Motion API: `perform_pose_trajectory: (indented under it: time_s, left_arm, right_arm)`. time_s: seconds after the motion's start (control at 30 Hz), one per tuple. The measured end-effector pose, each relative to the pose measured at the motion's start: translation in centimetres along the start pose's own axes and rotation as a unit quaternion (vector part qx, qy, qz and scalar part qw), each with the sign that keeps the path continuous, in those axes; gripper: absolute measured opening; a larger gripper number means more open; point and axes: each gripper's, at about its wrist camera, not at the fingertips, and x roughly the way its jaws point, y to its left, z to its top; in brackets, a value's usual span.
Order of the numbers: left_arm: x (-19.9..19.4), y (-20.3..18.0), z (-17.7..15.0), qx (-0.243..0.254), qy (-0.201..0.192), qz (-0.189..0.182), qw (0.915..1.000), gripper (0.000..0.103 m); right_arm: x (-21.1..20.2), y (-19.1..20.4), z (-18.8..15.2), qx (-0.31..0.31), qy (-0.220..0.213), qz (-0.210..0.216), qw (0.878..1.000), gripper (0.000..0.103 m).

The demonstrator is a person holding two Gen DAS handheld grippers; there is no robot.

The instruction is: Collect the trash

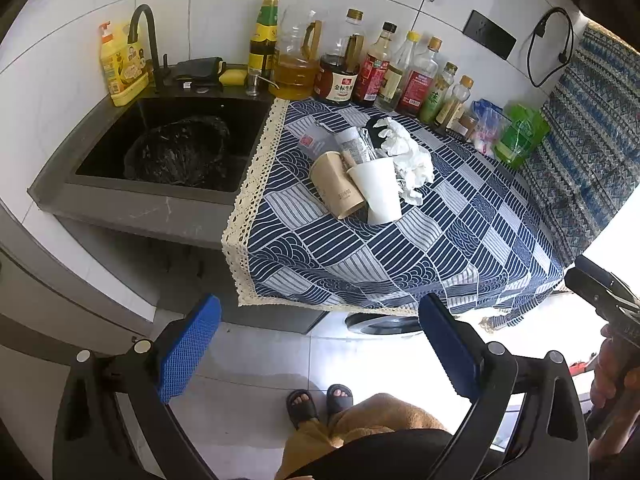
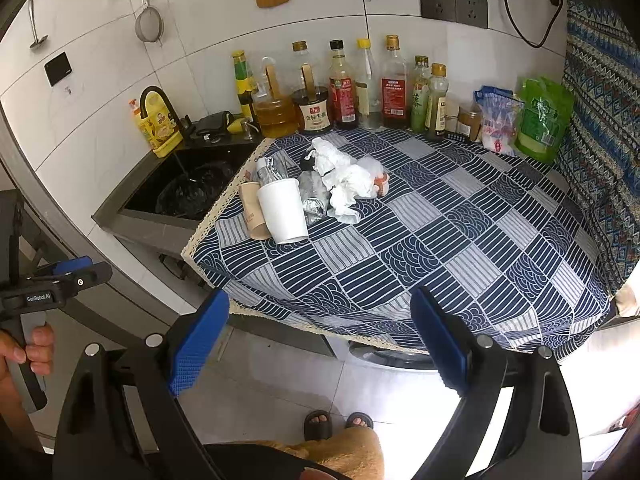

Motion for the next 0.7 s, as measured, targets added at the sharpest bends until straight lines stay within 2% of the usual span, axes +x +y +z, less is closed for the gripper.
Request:
perform_pose_trajectory:
  time_s: [0.7]
  left_arm:
    - [-0.5, -0.3, -0.7, 0.003, -0.002, -0.006, 1.0000, 0.096]
  right_arm:
    - [-1.0, 0.8, -0.9, 0.009, -0.007, -0.002, 1.000, 0.091]
